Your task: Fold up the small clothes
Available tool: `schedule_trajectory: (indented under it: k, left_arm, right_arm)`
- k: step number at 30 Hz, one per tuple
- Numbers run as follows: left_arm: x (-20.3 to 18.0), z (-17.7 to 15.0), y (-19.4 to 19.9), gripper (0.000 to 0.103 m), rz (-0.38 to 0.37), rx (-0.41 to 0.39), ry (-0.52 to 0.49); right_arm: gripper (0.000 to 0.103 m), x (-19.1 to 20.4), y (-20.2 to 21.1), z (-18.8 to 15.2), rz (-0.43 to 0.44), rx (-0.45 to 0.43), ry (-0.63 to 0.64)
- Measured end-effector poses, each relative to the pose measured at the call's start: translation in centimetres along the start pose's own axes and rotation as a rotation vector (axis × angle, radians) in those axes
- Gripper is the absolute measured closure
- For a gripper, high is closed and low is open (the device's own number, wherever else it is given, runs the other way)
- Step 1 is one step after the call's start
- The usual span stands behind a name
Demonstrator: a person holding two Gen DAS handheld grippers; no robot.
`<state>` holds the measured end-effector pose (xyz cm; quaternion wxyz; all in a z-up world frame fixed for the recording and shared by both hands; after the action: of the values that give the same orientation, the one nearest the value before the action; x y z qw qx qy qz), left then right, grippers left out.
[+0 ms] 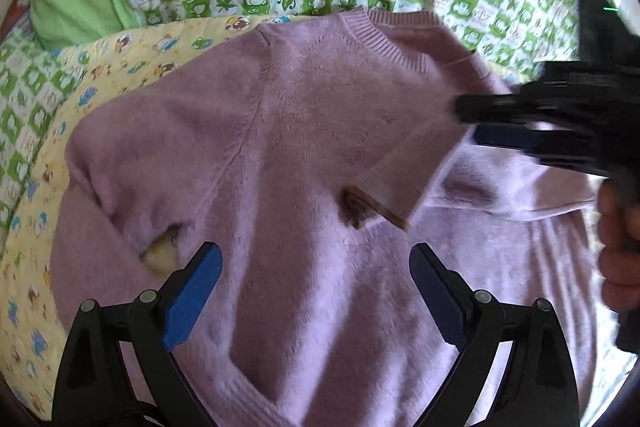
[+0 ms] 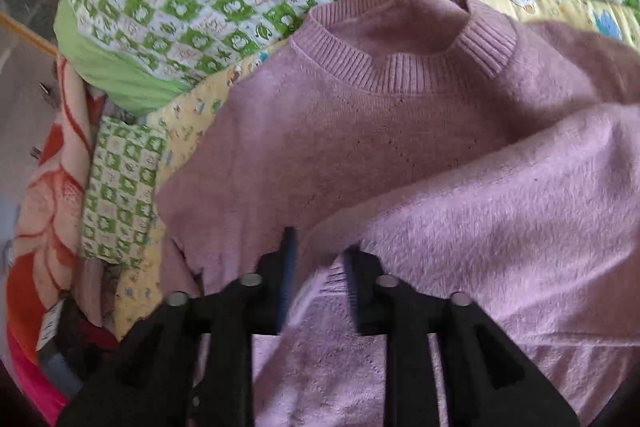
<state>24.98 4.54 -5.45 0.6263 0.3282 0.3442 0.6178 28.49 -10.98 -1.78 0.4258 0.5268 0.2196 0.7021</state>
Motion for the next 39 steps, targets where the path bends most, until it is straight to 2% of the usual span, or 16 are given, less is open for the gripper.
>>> schedule_trajectory:
  k: [3,13,14,17,18,19,20,21,22,23,26,28,30,32,34,39]
  left_arm:
    - [-0.3,1.3,-1.6,0.007,0.038,0.000,-0.036]
    - [-6.9,3.5,-3.4,0.005,-0.034,-0.001,-0.316]
    - [-7.4,3.7,-3.4,0.005,-0.022,-0.010,-0.335]
    - [-8.0,4.4,-5.5,0.007,0.135,0.006,-0.382]
    - [-7.8,4.5,-6.4,0.023,0.149,0.031,-0.383]
    - [-7.4,4.5,-7.0,0.038,0.128,0.055,-0.378]
    - [-7.0,4.7,-7.8,0.068,0.029,0.108,-0.350]
    - [-6.8,5.0,-7.8,0.085,-0.018,0.128,-0.329]
    - [-6.6,5.5,-7.4,0.091,-0.042,0.128,-0.317]
    - [-6.4,6.2,-6.6,0.093,-0.075,0.130,-0.310]
    - [-4.7,9.6,-2.0,0.094,-0.296,0.106,-0.194]
    - [-2.9,11.4,0.5,0.094,-0.363,0.073,-0.173]
    - [-1.1,11.4,-0.2,0.094,-0.362,0.102,-0.151]
    - [1.4,10.4,-3.4,0.095,-0.327,0.191,-0.087]
    - [3.5,8.8,-6.0,0.094,-0.391,0.295,0.036]
    - [5.8,6.6,-6.9,0.094,-0.482,0.314,0.164]
  right_arm:
    - [0.062,-1.2,1.9,-0.4,0.003,-0.040,-0.018]
    - [0.062,-9.9,11.0,-5.8,-0.117,-0.129,-0.147]
    - [0.062,-10.7,11.5,-6.6,-0.130,-0.128,-0.163]
    - [0.062,-12.6,12.3,-8.4,-0.172,-0.126,-0.190]
    - [0.062,-13.0,12.5,-8.8,-0.180,-0.129,-0.195]
    - [0.062,-13.4,12.7,-9.0,-0.193,-0.135,-0.197]
    - [0.062,-13.8,12.8,-9.0,-0.201,-0.138,-0.205]
    - [0.062,-14.2,13.0,-9.1,-0.204,-0.143,-0.211]
    - [0.062,-14.4,13.2,-9.0,-0.211,-0.151,-0.215]
    - [0.062,-14.6,13.6,-8.8,-0.221,-0.166,-0.216]
    - [0.062,-15.0,14.8,-8.1,-0.238,-0.209,-0.211]
    - [0.062,-15.2,15.7,-7.4,-0.253,-0.241,-0.208]
    - [0.062,-15.4,16.3,-6.7,-0.279,-0.272,-0.199]
    - [0.062,-15.9,16.3,-6.0,-0.304,-0.290,-0.198]
    - [0.062,-16.9,15.8,-5.1,-0.330,-0.294,-0.214]
    - [0.062,-17.9,14.4,-2.4,-0.383,-0.301,-0.179]
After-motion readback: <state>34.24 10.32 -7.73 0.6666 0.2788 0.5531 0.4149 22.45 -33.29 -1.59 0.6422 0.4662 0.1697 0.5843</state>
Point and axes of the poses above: each gripper's, at about its wrist camera, not at the fingertips, and y roughly against the way its jaws point, x to its left, z to its top, the point moved 3 cm from there along -y, roughly the way its jaws point, and after that the axes turned 1 degree about -z, right-handed, at the moved point
